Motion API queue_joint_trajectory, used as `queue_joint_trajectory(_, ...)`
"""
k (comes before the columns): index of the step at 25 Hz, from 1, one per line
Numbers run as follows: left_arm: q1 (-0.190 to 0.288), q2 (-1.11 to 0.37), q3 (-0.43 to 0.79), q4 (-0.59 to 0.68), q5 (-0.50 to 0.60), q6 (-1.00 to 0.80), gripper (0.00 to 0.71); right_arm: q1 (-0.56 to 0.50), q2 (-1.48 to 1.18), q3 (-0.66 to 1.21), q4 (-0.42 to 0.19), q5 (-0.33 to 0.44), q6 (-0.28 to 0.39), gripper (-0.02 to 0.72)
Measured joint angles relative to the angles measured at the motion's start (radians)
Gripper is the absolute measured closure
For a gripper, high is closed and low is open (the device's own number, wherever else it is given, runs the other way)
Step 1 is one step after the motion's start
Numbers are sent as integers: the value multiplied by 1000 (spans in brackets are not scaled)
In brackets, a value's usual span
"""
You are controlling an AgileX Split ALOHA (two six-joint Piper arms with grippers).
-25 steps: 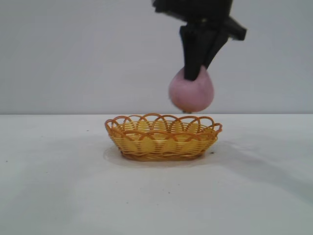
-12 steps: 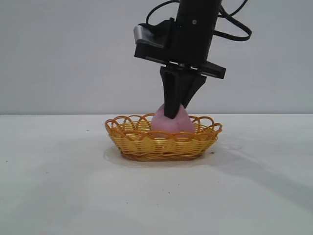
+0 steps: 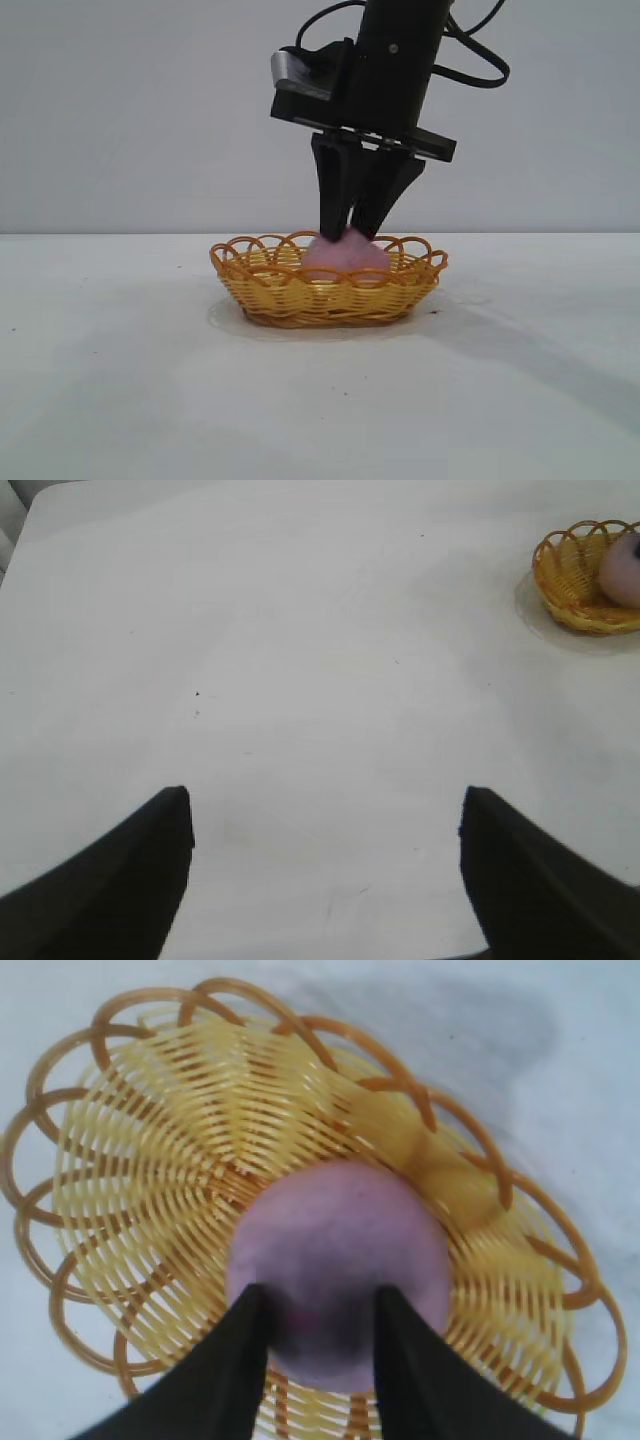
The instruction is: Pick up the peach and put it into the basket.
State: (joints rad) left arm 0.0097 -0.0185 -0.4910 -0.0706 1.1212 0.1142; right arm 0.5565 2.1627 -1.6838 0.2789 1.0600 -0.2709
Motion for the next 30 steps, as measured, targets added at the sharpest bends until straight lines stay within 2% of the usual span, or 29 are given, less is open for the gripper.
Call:
queue_joint_trajectory(1, 0, 0, 0, 0, 0, 0, 184, 0, 0, 0, 2, 8, 0, 454)
queue_joint_trajectory(4, 0, 0, 0, 0, 0, 0, 184, 0, -4, 0, 4, 23, -2, 469)
queue_joint_trajectory(5, 0, 0, 0, 0, 0, 0, 184, 0, -9, 0, 4, 25, -2, 426)
queue_joint_trajectory(6, 0, 0, 0, 0, 0, 0, 184, 0, -17, 0, 4, 25, -2, 437)
queue_joint_trajectory(11, 0, 0, 0, 0, 0, 0, 184, 0, -76, -1, -10, 25, -2, 273)
queue_joint_trajectory(13, 0, 0, 0, 0, 0, 0, 184, 0, -90, -3, -40, 25, 15, 195)
queue_joint_trajectory(15, 0, 0, 0, 0, 0, 0, 184, 0, -96, -10, -94, 27, 46, 129)
queue_joint_trajectory(18, 0, 0, 0, 0, 0, 0, 184, 0, -96, -28, -198, 38, 105, 134)
queue_joint_trajectory(19, 0, 0, 0, 0, 0, 0, 184, -4, -96, -35, -231, 39, 117, 93)
queue_joint_trajectory(20, 0, 0, 0, 0, 0, 0, 184, -12, -96, -43, -248, 39, 123, 108)
queue_joint_trajectory(23, 0, 0, 0, 0, 0, 0, 184, -50, -96, -64, -260, 39, 135, 108)
queue_joint_trajectory(25, 0, 0, 0, 0, 0, 0, 184, -86, -96, -72, -253, 38, 140, 172)
queue_joint_trajectory(30, 0, 0, 0, 0, 0, 0, 184, -206, -96, -72, -249, 54, 192, 165)
